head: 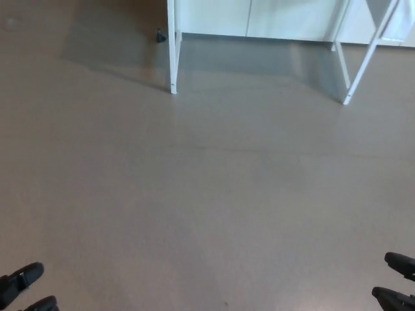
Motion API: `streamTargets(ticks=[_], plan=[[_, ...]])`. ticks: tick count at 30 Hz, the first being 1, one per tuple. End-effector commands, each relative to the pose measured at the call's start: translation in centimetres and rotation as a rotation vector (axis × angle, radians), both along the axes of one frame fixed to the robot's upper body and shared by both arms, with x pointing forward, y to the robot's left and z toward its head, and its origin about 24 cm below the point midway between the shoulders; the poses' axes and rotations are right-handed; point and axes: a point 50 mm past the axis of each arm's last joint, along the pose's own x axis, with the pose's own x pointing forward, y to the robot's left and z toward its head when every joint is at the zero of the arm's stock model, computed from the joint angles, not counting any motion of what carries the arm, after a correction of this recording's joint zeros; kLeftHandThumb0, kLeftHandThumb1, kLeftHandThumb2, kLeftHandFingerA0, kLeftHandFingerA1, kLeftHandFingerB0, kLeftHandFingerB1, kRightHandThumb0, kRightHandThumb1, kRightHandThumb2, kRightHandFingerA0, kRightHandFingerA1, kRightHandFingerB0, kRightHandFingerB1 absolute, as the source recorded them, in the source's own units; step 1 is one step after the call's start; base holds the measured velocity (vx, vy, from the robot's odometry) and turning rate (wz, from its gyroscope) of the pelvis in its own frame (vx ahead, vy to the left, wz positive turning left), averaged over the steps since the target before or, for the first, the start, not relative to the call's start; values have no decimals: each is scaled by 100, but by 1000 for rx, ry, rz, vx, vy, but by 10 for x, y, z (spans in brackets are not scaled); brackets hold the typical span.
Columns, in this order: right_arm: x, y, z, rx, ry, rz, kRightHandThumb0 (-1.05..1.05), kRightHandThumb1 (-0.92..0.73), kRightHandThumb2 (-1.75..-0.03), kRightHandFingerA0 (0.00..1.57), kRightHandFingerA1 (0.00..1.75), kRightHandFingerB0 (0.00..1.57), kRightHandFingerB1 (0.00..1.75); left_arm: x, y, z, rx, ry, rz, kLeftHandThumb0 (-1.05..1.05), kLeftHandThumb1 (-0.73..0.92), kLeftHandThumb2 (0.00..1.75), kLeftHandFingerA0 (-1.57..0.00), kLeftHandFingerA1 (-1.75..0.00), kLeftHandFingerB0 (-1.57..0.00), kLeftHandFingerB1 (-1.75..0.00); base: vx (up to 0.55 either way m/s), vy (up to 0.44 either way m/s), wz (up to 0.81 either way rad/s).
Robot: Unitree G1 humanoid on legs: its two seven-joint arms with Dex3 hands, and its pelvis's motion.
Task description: The robot walks towards a desk on which a shovel is kept on the left hand side and a container is kept on the right hand side. The robot picks up the shovel using its left hand and places it in the container.
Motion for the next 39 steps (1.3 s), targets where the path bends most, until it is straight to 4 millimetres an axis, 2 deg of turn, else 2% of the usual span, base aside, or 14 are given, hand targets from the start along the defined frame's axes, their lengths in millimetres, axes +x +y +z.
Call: streamTargets(ticks=[1, 12, 28, 30, 39], plan=[[-3, -7, 2, -17, 6, -23, -19, -50, -59, 56, 49, 45, 44, -1, -2, -1, 5, -3, 5, -4, 44, 89, -24, -54, -25, -53, 87, -180, 9], [-9, -6, -1, -9, 15, -15, -23, -48, -60, 55, 51, 42, 45, -4, -8, -4, -1, 4, -7, -4, 46, 91, -24, -55, -24, -53, 253, -99, 0], [-2, -5, -1, -13, 11, -14, -22, -49, -60, 53, 50, 42, 45, 5, -11, -1, 14, -16, -17, -5, 43, 89, -25, -55, -28, -54, 254, 106, -3], [-3, -4, -2, -19, 17, -21, -15, -51, -54, 61, 49, 46, 42, 6, -11, -1, 16, -16, -23, -5, 43, 89, -25, -55, -27, -54, 230, -51, 8], [-6, -5, -3, -18, 25, -14, -14, -53, -55, 60, 49, 44, 42, 4, -11, -2, 16, -6, -32, -5, 44, 90, -24, -55, -26, -53, 203, -193, 1]])
